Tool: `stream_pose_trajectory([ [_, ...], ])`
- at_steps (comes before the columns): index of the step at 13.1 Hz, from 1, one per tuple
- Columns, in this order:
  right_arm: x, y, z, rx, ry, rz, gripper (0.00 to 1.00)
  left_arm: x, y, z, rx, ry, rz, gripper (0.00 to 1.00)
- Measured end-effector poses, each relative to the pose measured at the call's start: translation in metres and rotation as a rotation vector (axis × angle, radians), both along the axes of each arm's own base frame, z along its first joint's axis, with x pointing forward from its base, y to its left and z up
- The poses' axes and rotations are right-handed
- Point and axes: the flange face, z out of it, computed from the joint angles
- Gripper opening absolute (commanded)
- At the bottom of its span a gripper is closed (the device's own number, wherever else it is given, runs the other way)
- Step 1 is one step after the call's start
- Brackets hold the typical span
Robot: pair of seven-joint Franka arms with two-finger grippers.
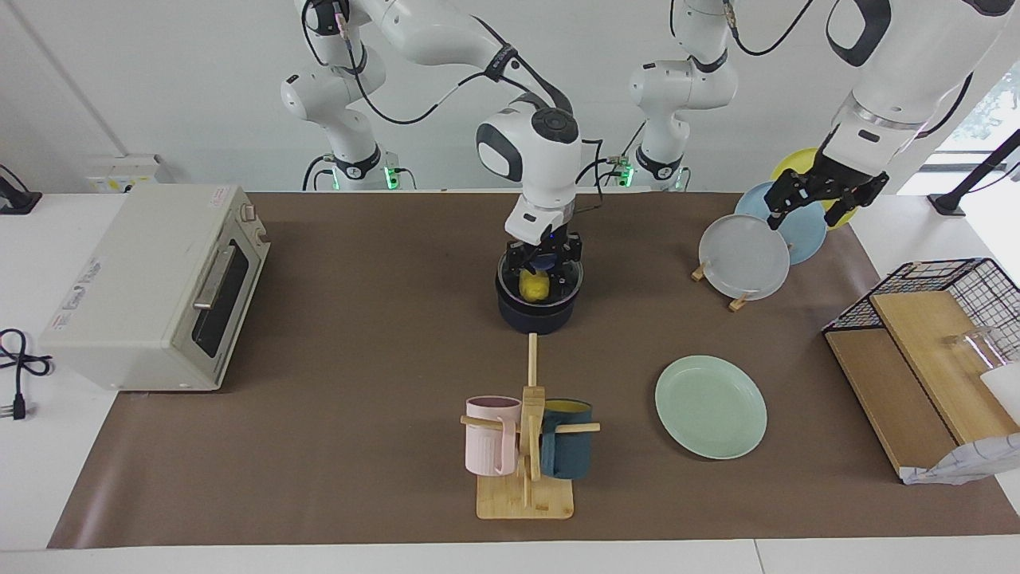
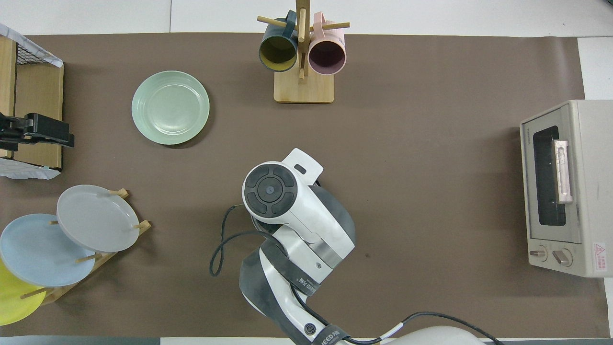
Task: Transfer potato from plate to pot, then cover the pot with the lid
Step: 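Lower the lid onto the saucepan with the right gripper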
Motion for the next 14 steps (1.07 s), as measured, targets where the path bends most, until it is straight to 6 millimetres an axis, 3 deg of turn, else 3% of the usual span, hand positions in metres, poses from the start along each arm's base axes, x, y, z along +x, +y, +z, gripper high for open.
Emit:
stream_pose_trajectory([
  [7, 0.008, -0.011, -0.003, 0.021, -0.062, 0.002, 0.0, 0.0, 0.0, 0.0, 0.0, 0.0, 0.0, 1.0],
  [14, 0.007, -0.01, -0.005, 0.032, -0.077, 0.008, 0.0, -0.001, -0.009, 0.0, 0.0, 0.001, -0.016, 1.0],
])
